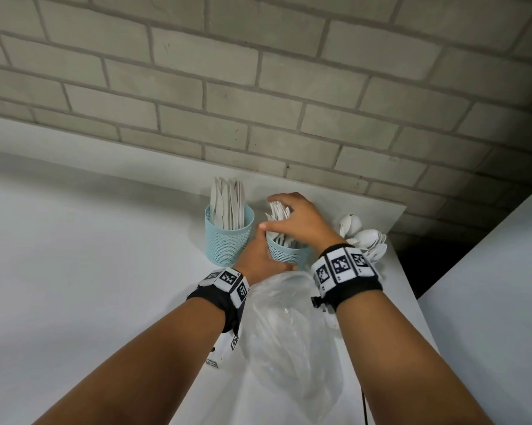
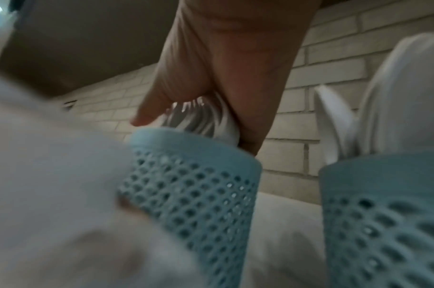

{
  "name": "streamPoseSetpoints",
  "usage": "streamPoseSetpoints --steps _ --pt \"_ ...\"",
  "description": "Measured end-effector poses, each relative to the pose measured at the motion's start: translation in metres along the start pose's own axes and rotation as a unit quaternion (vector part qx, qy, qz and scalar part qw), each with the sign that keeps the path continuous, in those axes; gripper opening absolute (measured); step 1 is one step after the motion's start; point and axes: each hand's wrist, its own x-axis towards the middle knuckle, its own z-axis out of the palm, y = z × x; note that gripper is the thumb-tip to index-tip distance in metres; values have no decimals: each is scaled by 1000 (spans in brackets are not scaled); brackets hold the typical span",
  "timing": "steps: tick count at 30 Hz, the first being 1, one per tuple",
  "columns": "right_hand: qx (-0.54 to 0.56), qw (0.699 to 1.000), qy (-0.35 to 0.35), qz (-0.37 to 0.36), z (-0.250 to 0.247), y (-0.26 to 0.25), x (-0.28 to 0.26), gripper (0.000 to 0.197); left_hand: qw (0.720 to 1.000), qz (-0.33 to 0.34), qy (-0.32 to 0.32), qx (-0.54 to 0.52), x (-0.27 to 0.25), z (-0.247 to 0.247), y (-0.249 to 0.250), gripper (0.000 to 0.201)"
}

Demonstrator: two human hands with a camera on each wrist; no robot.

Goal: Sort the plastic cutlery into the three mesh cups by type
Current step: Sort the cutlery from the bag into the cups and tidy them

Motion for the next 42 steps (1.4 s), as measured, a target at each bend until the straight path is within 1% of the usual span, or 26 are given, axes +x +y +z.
streamPoseSetpoints --steps 1,3,6,8,9,11,13,14,16,18,20,23,25,27,29,31,33,35,37,40,42 --pt "-16 999 48 8 8 -2 1 50 1000 1 2 -1 0 0 1 94" --pt "-54 987 147 37 23 -8 1 34 1000 -5 5 -7 -1 -2 2 92" --pt "-41 966 242 87 27 -17 1 25 1000 1 18 -10 -1 0 0 93" --pt "-20 955 279 102 19 -20 2 25 1000 5 20 -1 -1 0 0 93" --pt "-20 955 279 104 16 -20 2 28 1000 4 17 -1 -1 0 0 93" --pt "-28 964 243 104 13 -17 1 40 1000 0 7 -10 0 0 0 97" --pt "-2 974 204 97 14 -12 -4 61 1000 -5 -4 -23 -1 -1 1 103" --pt "35 976 197 88 14 -9 -7 73 1000 -7 -9 -22 -2 -2 3 106" --pt "120 968 214 58 19 -4 -17 91 1000 -8 -11 -16 -2 -3 5 106" --pt "159 955 249 35 25 0 -27 99 1000 -6 -11 -5 -1 -3 5 104" --pt "149 953 261 41 32 4 -33 108 1000 -13 -15 16 0 -3 3 105" --pt "81 966 237 67 41 7 -33 118 999 -22 -21 25 2 -2 0 96" --pt "53 970 224 78 38 4 -30 120 999 -23 -19 30 2 -2 1 97" --pt "42 973 208 90 34 -2 -22 119 999 -21 -16 33 2 -2 1 105" --pt "47 975 201 78 33 -4 -15 116 999 -24 -14 30 2 -2 0 110" --pt "59 977 194 61 32 -1 -12 104 999 -26 -9 36 2 -1 0 107" --pt "80 970 217 70 30 5 -11 86 999 -25 -7 30 2 -1 0 101" --pt "78 967 233 66 29 8 -13 75 999 -22 -7 26 2 -1 0 98" --pt "84 969 228 42 31 11 -15 71 999 -15 -3 35 2 -1 2 95" --pt "100 955 271 64 29 15 -15 66 999 -13 2 33 0 1 6 93" --pt "97 960 257 46 26 13 -13 64 1000 -16 14 22 1 3 7 94"
